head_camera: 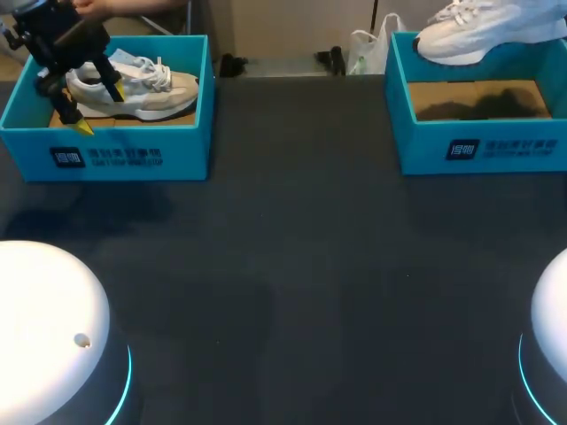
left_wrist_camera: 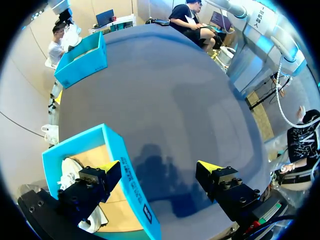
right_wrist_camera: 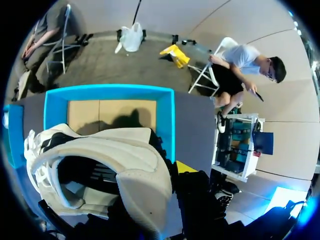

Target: Take the shoe out of the shoebox, open the shoe tongue, remove and reinsert the insole, then place the shoe into the shoebox

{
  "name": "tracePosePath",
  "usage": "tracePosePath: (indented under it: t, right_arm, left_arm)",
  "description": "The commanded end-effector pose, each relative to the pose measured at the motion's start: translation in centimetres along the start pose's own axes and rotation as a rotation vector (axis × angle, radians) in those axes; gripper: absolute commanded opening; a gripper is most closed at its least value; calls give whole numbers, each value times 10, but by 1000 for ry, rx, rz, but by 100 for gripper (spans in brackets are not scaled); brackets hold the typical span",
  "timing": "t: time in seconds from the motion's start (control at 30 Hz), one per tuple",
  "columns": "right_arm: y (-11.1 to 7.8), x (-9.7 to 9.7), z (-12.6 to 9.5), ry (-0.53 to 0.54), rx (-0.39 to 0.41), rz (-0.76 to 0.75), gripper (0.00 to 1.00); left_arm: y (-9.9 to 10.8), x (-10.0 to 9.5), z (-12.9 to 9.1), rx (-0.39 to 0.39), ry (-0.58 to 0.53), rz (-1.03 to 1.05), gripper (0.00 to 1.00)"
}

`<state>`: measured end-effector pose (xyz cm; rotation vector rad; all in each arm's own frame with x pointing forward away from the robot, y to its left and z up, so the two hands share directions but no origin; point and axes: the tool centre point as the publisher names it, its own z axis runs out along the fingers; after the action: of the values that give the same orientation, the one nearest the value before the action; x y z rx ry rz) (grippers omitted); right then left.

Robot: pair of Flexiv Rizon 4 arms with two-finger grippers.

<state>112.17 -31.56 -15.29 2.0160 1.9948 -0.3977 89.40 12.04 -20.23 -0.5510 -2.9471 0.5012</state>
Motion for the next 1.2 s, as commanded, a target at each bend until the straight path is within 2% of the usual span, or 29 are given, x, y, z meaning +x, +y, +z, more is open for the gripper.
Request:
tracePosePath:
  t: [0.03, 0.27, 0.4, 0.57, 0.8, 1.0, 1.2]
  right_arm:
    - [-8, -2, -2, 2, -37, 1, 0]
    - [-8, -2, -2, 2, -37, 1, 0]
    - [-11, 4, 11, 11, -17, 71, 0]
    - [-13, 6, 18, -48, -1, 143, 0]
    - [-19, 1, 26, -60, -5, 187, 0]
    - [-18, 3, 43, -36, -5, 207, 0]
    - [-20, 5, 49, -46, -12, 218, 0]
  left_arm:
    - [0, 1, 0, -3, -1, 1, 100]
    - [0, 1, 0, -3, -1, 1, 100]
    - [0, 1, 0, -3, -1, 1, 100]
    - [0, 1, 0, -3, -1, 1, 100]
    - [0, 1, 0, -3, -1, 1, 100]
    - [0, 1, 0, -3, -1, 1, 100]
    - [0, 1, 0, -3, -1, 1, 100]
